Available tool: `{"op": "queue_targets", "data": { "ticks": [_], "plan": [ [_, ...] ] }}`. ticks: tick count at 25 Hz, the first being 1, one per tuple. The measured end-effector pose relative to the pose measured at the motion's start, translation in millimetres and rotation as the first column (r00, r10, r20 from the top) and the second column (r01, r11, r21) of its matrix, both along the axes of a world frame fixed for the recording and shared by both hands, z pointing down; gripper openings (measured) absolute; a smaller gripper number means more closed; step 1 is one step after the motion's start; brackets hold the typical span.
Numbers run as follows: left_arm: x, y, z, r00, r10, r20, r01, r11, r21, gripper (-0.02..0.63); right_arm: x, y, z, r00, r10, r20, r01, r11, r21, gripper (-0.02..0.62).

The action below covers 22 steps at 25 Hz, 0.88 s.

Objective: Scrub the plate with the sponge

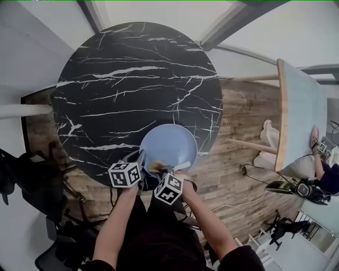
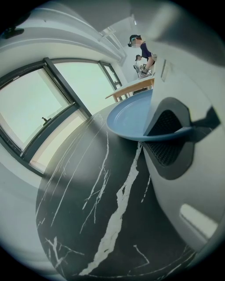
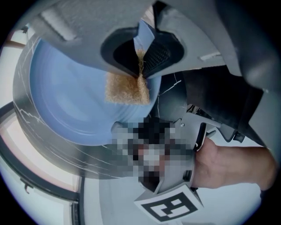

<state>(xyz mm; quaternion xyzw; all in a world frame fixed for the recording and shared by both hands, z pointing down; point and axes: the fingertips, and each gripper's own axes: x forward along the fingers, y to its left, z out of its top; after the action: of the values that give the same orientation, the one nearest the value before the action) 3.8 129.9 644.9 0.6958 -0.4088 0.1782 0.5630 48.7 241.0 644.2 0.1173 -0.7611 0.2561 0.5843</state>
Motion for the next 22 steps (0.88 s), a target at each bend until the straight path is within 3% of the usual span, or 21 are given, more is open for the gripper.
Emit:
{"op": "queue_targets", "data": {
  "ticks": [6,22],
  "plan": [
    [0.7,-0.6,-0.3,1.0,0.004,-0.009,-0.004,1.0,-0.007,0.018,-15.2,-11.0,1.4,0.999,-0.047,0.011,0.047,0.999,0.002,0.025],
    [1.9,0.5,-0.7,0.998,0.054,-0.023,-0.055,0.998,-0.012,0.018,-19.4,-29.5,1.3,0.998,-0.054,0.027,0.055,0.997,-0.053,0.025]
  ]
}}
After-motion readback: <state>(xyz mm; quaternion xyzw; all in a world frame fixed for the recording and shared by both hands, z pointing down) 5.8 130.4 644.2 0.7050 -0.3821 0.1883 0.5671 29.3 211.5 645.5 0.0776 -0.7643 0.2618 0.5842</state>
